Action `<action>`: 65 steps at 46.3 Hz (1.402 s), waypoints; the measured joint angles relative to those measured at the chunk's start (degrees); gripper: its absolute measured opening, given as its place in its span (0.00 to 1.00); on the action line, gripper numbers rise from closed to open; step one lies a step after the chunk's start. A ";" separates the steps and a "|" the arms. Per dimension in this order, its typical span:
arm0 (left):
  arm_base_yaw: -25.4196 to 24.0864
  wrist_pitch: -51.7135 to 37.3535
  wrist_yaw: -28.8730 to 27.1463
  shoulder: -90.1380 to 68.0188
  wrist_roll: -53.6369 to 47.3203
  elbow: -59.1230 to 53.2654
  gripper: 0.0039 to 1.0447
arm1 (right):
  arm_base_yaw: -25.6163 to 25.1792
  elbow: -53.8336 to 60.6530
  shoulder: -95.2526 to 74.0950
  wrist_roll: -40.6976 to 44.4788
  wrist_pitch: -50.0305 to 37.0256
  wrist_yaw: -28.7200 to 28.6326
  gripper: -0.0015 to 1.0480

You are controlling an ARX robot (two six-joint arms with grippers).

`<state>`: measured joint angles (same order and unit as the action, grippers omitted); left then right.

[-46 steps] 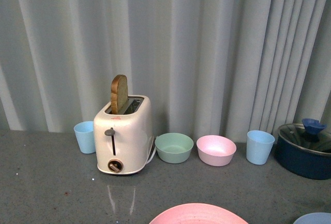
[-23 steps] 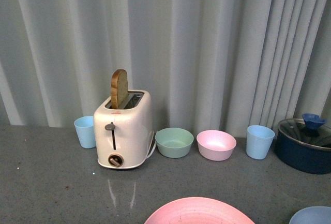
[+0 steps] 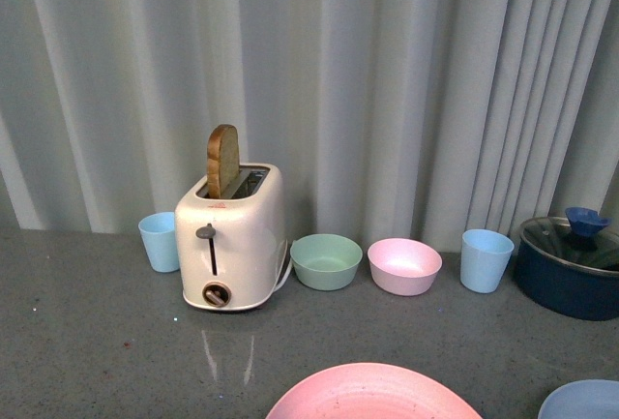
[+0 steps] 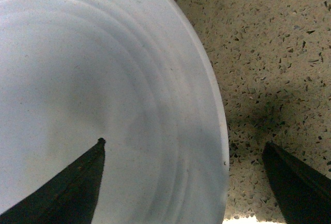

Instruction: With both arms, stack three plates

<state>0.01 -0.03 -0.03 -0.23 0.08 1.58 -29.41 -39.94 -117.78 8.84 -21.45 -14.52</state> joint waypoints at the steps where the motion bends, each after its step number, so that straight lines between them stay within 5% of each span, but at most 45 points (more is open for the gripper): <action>1: 0.00 0.00 0.00 0.00 0.00 0.00 0.94 | -0.07 0.00 0.00 0.02 -0.13 0.02 0.83; 10: 0.00 0.00 0.00 0.00 0.00 0.00 0.94 | -0.31 0.44 0.00 0.00 -0.31 0.04 0.52; 11: 0.00 0.00 0.02 0.00 0.00 0.00 0.94 | -0.50 0.61 0.00 0.00 -0.31 0.02 0.39; 17: 0.00 0.00 0.02 0.00 0.00 0.00 0.94 | -1.29 0.81 0.02 -0.04 -0.35 -0.20 0.15; 21: 0.00 0.00 0.00 0.00 -0.02 0.00 0.94 | -2.12 0.92 0.85 -1.07 -0.48 -1.86 0.05; 50: 0.00 0.00 0.00 0.00 0.00 0.00 0.94 | -8.96 3.06 20.79 1.88 5.81 -5.25 0.03; 65: 0.00 0.00 0.02 0.00 0.00 0.00 0.94 | 1.49 2.95 28.59 -5.42 -0.46 -4.63 0.03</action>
<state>0.01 -0.03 -0.01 -0.23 0.08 1.58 -27.92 -36.99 -89.19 3.42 -21.91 -19.16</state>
